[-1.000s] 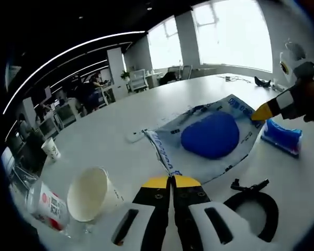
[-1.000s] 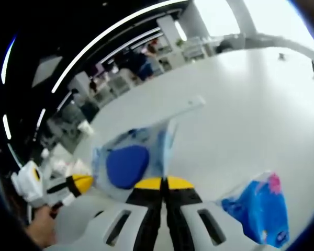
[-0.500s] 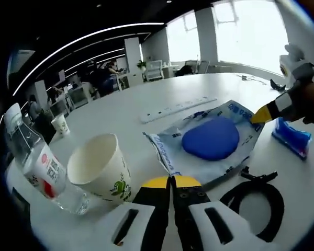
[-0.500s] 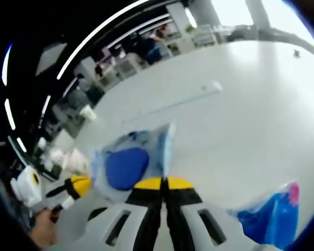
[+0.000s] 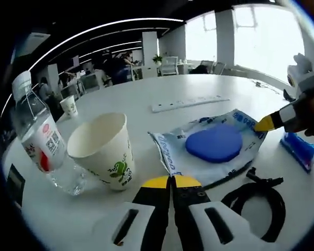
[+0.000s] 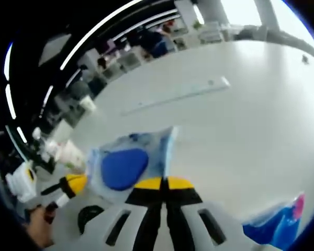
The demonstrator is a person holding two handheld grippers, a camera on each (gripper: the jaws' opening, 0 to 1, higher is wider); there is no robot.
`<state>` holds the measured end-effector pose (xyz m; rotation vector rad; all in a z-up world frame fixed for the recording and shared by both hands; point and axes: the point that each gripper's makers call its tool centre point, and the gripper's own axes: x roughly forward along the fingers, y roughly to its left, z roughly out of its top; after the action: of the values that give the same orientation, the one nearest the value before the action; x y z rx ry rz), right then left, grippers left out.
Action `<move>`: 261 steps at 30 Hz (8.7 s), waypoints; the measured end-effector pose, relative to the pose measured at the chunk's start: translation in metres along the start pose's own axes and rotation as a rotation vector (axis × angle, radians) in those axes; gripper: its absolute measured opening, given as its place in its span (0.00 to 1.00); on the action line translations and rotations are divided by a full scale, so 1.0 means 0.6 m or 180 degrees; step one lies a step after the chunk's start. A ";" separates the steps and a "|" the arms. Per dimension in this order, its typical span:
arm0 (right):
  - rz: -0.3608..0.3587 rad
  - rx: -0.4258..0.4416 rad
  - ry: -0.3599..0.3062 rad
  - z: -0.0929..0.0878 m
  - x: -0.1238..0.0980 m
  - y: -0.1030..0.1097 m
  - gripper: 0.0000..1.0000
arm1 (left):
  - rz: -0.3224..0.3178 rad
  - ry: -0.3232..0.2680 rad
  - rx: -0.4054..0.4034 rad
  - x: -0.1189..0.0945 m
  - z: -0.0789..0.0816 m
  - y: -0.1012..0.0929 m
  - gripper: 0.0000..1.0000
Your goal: Arrange the tabletop items into an orderly group along one side of the table until the central work area is clear of visible clutter.
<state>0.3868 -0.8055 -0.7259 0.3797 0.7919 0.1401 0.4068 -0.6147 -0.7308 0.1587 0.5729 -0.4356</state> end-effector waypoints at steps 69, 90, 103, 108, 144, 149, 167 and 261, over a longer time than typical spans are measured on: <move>-0.0494 -0.0872 -0.0418 0.020 -0.120 -0.065 1.00 | -0.0817 -0.0776 0.0002 -0.070 0.094 -0.122 0.94; -0.0527 -0.0909 -0.0048 -0.067 -0.181 -0.112 0.82 | -0.1121 -0.0806 0.0219 -0.106 0.091 -0.150 0.99; -0.0727 -0.0858 0.0220 -0.107 -0.187 -0.161 0.46 | -0.1168 -0.0758 0.0231 -0.122 0.079 -0.154 0.99; -0.0775 -0.0887 0.0255 -0.113 -0.190 -0.167 0.37 | -0.1187 -0.0753 0.0256 -0.126 0.079 -0.158 0.99; -0.0851 -0.1430 0.0238 -0.100 -0.222 -0.173 0.00 | -0.1335 -0.0760 0.0290 -0.140 0.082 -0.179 0.94; -0.0762 -0.1625 0.0208 -0.094 -0.229 -0.161 0.00 | -0.1378 -0.0764 0.0307 -0.142 0.082 -0.185 0.93; -0.0099 -0.2803 0.0256 -0.114 -0.229 -0.062 0.00 | -0.1495 -0.0713 0.0386 -0.152 0.063 -0.208 0.85; -0.0368 -0.1176 0.0446 -0.273 -0.299 -0.039 0.49 | -0.1943 -0.0033 0.0460 -0.177 -0.088 -0.311 0.42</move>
<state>0.1440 -0.8285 -0.7196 -0.0259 0.9037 0.2024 0.2188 -0.7307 -0.7206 0.1169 0.5746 -1.0711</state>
